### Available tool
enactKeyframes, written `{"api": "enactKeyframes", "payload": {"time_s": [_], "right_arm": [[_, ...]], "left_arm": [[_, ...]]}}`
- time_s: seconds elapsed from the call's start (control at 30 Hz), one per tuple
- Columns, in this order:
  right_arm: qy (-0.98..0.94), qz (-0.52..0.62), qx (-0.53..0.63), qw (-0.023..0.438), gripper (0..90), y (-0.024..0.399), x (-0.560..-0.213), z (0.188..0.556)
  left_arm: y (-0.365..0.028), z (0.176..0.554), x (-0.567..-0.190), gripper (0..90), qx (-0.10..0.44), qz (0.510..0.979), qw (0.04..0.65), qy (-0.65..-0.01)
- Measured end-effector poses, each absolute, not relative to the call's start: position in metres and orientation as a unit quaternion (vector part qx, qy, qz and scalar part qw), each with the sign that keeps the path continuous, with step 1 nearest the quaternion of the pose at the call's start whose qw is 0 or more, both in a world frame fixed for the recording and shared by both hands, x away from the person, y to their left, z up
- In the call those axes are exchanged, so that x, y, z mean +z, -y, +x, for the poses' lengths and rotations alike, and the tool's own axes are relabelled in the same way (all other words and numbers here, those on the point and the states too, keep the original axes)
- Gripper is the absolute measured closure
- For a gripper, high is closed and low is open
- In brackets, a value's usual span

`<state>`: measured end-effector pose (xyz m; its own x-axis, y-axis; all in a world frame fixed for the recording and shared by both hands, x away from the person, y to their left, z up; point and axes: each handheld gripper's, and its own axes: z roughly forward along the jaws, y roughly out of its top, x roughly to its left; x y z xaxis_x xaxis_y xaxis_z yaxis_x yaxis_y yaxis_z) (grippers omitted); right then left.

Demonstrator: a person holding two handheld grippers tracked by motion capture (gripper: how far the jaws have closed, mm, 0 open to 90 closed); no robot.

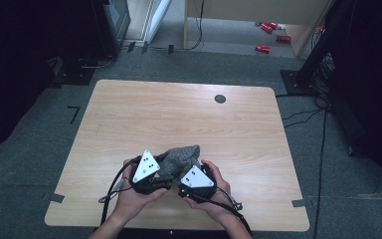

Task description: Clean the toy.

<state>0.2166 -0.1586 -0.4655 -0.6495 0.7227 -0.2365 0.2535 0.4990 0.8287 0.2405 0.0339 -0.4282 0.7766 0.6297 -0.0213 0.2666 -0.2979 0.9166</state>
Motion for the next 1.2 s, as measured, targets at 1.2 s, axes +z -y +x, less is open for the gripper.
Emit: {"api": "enactKeyframes", "payload": {"time_s": [1.2], "right_arm": [[-0.797,0.258,0.456,0.3,34.7,0.165,-0.452,0.206]], "left_arm": [[-0.087,0.294,-0.454,77.7,-0.12,0.706,0.602,-0.354]]}}
